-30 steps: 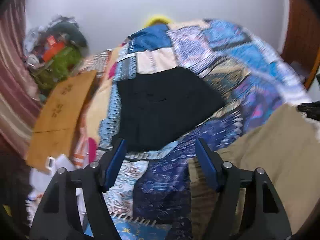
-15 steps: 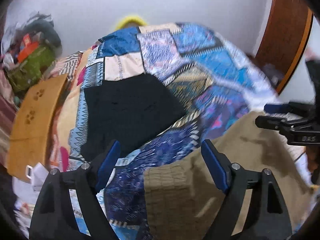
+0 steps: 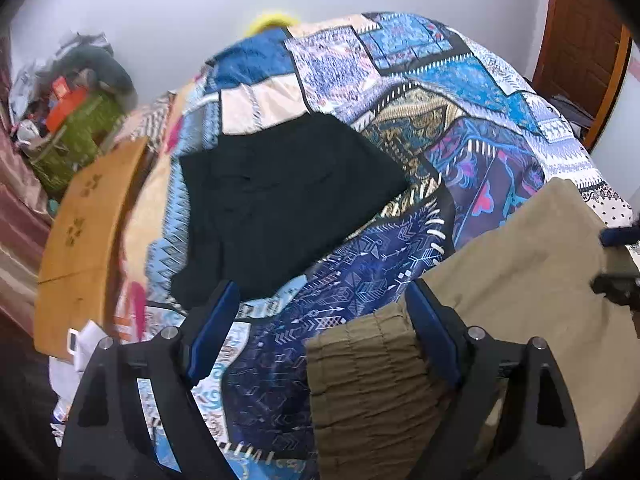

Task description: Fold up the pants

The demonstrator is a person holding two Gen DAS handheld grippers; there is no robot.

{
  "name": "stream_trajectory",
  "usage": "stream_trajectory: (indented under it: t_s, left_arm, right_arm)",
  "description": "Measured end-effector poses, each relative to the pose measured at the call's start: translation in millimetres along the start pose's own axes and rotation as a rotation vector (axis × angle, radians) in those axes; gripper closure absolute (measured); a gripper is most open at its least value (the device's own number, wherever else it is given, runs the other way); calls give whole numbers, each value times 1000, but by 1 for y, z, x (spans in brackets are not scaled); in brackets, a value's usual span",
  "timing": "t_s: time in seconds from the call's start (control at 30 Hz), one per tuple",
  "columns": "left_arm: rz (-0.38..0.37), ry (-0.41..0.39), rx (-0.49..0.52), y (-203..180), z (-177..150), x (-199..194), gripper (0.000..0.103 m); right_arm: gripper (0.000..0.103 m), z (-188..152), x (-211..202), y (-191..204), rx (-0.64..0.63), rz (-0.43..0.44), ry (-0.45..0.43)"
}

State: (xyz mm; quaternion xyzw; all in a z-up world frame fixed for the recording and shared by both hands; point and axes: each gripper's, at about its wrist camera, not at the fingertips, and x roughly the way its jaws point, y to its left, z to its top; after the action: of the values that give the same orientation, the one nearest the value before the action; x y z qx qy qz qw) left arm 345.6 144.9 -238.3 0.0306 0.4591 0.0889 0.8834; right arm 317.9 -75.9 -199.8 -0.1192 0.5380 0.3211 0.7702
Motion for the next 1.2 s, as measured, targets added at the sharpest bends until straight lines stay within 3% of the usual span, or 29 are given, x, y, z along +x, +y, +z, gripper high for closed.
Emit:
stream_trajectory:
  t_s: [0.1, 0.17, 0.3, 0.5, 0.6, 0.8, 0.93, 1.07, 1.2]
  left_arm:
    - [89, -37, 12, 7, -1, -18, 21]
    - [61, -24, -2, 20, -4, -29, 21]
    - [77, -45, 9, 32, -17, -58, 21]
    - [44, -103, 47, 21, -36, -107, 20]
    - [34, -162, 56, 14, -44, -136, 18]
    - [-15, -222, 33, 3, -56, -181, 15]
    - [-70, -248, -1, -5, -71, -201, 7]
    - [-133, -212, -18, -18, -87, -205, 7]
    - [-168, -153, -2, -31, -102, -193, 7]
  right_arm:
    - [31, -22, -13, -10, 52, 8, -7]
    - [30, -40, -23, -20, 94, 22, -5]
    - [30, -65, -38, -27, 151, -8, -14]
    - [30, -98, -59, -33, 225, -4, -22]
    - [30, -111, -74, -25, 210, -58, -34]
    - [30, -120, -118, 8, 139, -142, -164]
    - [30, -119, -140, 33, 121, -137, -281]
    - [30, -117, -145, 59, 110, -100, -372]
    - [30, -114, -134, 80, 84, -78, -394]
